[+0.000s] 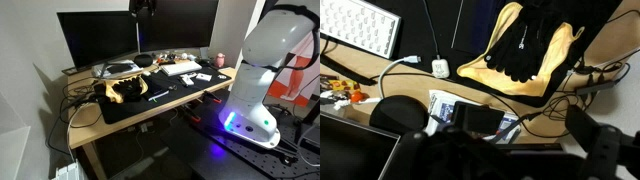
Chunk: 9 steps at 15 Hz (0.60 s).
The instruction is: Wrap the gloves in the yellow towel
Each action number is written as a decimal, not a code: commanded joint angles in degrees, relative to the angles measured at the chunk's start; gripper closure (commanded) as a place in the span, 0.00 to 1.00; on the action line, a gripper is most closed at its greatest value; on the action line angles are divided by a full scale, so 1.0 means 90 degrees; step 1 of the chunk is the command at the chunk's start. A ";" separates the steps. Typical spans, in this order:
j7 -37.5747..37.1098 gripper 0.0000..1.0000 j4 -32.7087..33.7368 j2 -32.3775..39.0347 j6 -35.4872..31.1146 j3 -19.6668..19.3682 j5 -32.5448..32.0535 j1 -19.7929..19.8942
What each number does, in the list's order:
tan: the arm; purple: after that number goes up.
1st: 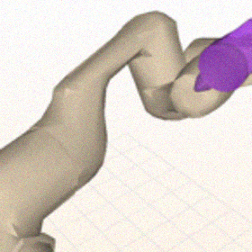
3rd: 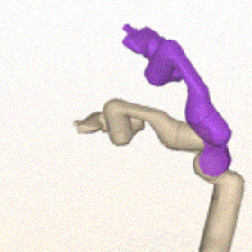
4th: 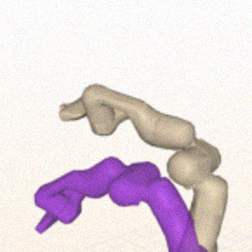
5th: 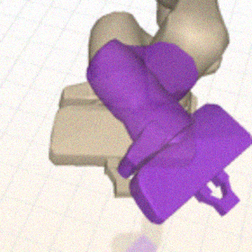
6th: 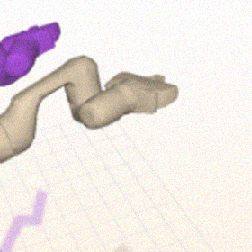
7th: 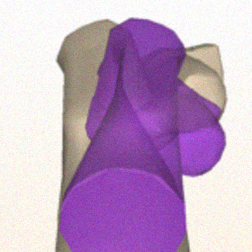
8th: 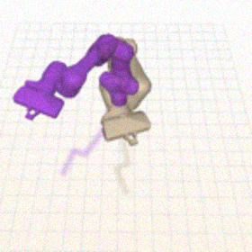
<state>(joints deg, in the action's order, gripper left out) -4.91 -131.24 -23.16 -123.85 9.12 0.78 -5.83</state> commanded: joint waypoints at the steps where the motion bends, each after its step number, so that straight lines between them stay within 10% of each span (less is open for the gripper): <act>1: -0.0016 0.00 0.0011 0.0006 0.0012 -0.0034 -0.0020 -0.0040; 9: -0.0197 0.00 0.0613 0.0645 0.0197 -0.0097 -0.0015 0.0055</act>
<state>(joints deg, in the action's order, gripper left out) -4.99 -130.21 -21.50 -123.73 8.29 0.77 -5.71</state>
